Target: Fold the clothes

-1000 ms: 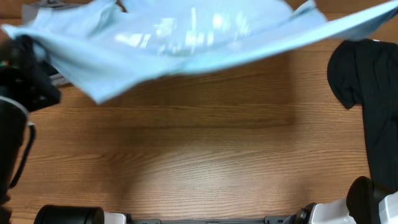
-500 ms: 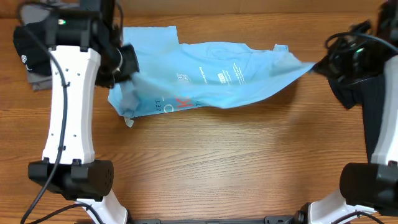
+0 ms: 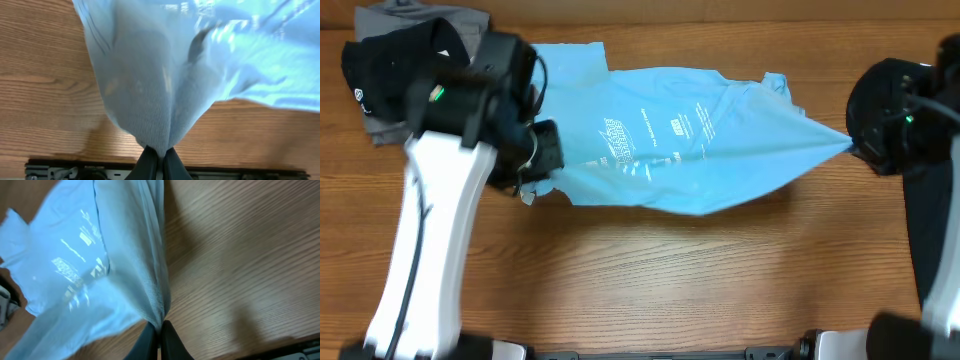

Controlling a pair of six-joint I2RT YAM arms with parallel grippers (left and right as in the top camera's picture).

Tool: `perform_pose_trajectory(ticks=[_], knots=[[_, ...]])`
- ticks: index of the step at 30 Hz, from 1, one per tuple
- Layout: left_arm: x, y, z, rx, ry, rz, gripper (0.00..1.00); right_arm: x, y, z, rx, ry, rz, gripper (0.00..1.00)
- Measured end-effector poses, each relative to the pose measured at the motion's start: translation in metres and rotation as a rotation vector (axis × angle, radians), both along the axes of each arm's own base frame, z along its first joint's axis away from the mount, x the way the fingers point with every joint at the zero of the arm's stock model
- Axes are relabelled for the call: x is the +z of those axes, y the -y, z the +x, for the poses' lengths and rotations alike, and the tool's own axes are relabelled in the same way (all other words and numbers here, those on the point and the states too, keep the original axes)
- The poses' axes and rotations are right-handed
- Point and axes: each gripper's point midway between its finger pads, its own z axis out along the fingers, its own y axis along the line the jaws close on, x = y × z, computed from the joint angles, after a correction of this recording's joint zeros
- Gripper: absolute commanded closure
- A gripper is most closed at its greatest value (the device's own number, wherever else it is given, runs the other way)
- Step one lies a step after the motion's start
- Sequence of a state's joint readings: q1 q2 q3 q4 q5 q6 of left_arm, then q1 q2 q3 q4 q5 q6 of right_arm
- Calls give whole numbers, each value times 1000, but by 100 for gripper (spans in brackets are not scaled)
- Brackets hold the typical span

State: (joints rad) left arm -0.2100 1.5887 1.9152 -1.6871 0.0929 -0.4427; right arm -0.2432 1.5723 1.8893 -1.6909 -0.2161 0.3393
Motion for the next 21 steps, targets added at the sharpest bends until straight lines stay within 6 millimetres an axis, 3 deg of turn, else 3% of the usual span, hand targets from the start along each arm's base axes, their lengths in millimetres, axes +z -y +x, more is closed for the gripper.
perform_pose_trajectory(ticks=[3,6,12,16,21], knots=[[16,-6,-23,9,64,-12,96,13,-1,-21,-8,43,-31,96],[15,-10,-45,16,69,-16,96,7,-4,-39,-11,38,-43,96],[-36,-16,-84,22,-109,10,96,-42,-5,-53,-24,-78,-19,96],[-68,-21,-111,29,-231,30,96,-72,4,-58,-81,-141,-6,96],[-77,-25,-132,52,-242,26,96,-92,15,-70,-149,-196,6,96]])
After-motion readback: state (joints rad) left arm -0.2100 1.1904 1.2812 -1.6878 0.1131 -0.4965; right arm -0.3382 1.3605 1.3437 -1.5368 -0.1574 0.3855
